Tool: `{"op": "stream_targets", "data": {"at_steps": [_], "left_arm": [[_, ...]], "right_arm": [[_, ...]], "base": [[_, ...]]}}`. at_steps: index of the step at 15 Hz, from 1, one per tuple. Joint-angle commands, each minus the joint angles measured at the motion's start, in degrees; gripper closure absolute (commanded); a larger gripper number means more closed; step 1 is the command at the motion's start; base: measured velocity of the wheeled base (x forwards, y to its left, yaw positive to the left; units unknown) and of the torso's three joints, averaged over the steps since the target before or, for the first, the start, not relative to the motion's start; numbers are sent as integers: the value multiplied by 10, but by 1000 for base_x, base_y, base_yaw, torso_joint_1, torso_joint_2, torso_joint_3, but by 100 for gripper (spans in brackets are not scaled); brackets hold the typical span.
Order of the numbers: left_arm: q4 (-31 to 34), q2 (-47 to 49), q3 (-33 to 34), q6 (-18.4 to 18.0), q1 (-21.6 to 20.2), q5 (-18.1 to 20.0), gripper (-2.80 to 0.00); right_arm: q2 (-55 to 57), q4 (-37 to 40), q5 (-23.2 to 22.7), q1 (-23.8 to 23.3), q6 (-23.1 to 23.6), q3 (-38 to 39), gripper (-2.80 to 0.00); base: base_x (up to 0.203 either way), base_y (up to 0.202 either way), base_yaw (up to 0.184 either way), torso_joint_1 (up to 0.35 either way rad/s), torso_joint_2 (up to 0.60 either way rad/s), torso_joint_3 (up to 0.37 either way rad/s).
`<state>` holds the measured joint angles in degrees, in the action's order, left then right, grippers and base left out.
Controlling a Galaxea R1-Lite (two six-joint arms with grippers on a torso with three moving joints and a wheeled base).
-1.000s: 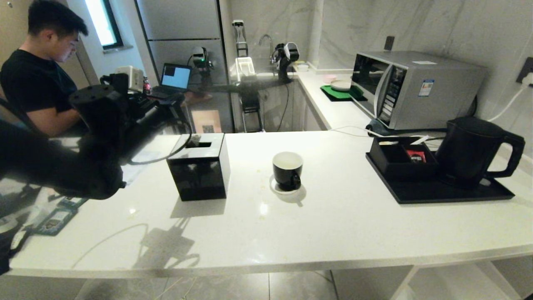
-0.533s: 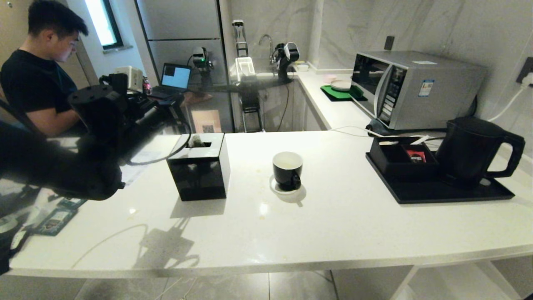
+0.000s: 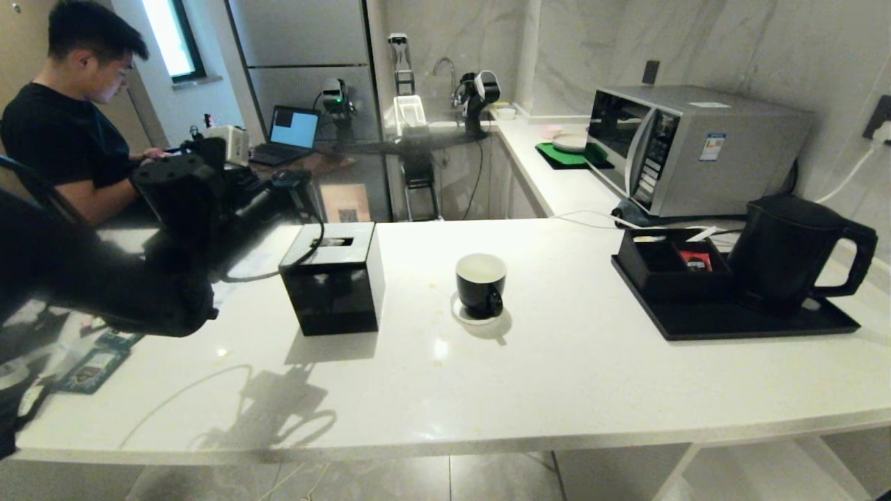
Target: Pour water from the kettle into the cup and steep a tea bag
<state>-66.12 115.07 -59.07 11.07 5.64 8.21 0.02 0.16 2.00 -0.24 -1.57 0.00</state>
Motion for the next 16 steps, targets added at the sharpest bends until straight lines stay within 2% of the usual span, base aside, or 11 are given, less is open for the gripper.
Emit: {"op": "stream_targets", "data": {"at_steps": [1, 11, 12, 15, 16], "left_arm": [[-4, 21, -12, 1, 0, 1, 0], [-5, 25, -16, 1, 1, 0, 0], [-5, 25, -16, 1, 2, 0, -280], [-5, 25, -16, 0, 2, 0, -280], [-5, 25, -17, 0, 2, 1, -106]], "right_arm": [[0, 0, 0, 0, 0, 0, 0], [1, 0, 0, 0, 0, 0, 0], [0, 0, 0, 0, 0, 0, 0], [0, 0, 0, 0, 0, 0, 0], [1, 0, 0, 1, 0, 0, 0]], "base": [[0, 0, 0, 0, 0, 0], [0, 0, 0, 0, 0, 0], [0, 0, 0, 0, 0, 0], [0, 0, 0, 0, 0, 0], [0, 0, 0, 0, 0, 0]]}}
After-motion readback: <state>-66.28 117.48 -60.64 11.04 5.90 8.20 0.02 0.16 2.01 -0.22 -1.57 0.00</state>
